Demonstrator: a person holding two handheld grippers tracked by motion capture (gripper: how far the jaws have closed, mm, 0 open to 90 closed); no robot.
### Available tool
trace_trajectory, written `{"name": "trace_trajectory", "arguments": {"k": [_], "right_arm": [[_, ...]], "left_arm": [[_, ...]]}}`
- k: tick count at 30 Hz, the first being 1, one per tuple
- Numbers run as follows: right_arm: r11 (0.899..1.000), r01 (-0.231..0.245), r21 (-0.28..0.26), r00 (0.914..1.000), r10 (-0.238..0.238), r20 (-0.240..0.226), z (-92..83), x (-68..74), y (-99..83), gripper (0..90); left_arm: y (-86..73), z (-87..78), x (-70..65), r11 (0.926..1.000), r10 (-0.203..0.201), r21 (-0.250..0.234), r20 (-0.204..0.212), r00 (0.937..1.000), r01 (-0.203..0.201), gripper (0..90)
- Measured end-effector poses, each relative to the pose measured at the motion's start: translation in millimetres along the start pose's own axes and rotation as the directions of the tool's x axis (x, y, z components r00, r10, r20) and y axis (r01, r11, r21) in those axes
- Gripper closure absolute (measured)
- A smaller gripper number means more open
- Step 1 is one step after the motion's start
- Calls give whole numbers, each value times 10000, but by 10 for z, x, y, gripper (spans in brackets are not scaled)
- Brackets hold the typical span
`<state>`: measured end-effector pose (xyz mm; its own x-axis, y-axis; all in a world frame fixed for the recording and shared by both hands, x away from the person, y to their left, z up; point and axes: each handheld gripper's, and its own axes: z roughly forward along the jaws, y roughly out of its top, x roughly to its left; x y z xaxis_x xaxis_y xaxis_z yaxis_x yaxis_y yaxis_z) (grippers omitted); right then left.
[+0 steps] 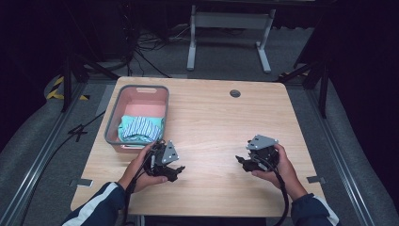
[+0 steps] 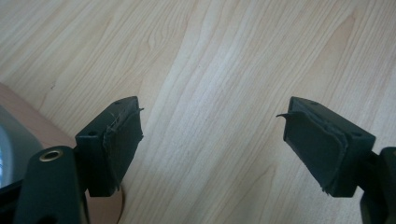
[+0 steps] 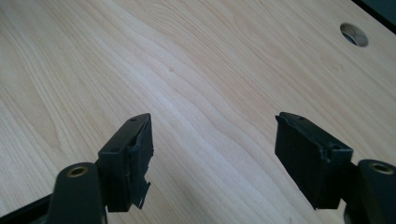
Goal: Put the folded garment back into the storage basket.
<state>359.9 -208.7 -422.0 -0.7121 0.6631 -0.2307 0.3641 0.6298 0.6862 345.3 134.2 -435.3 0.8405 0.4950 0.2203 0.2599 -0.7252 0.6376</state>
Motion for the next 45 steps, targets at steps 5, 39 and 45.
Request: {"name": "trace_trajectory", "arguments": {"k": [5,39,45], "right_arm": [[9993,-363,-44,9993,363,41,-33,-34,-218,284],[9446,-3273,-246,9449,3273,-25,-224,-242,-1244,199],[9454,-3251,-241,9457,3250,-51,-223,-244,-1245,196]], "left_arm": [[-55,85,-21,9997,-68,225,95,9999,66,179],[-483,207,-84,9808,-1851,-332,1504,9711,1921,153],[-483,207,-88,9797,-1915,-315,1466,9705,1981,149]]}}
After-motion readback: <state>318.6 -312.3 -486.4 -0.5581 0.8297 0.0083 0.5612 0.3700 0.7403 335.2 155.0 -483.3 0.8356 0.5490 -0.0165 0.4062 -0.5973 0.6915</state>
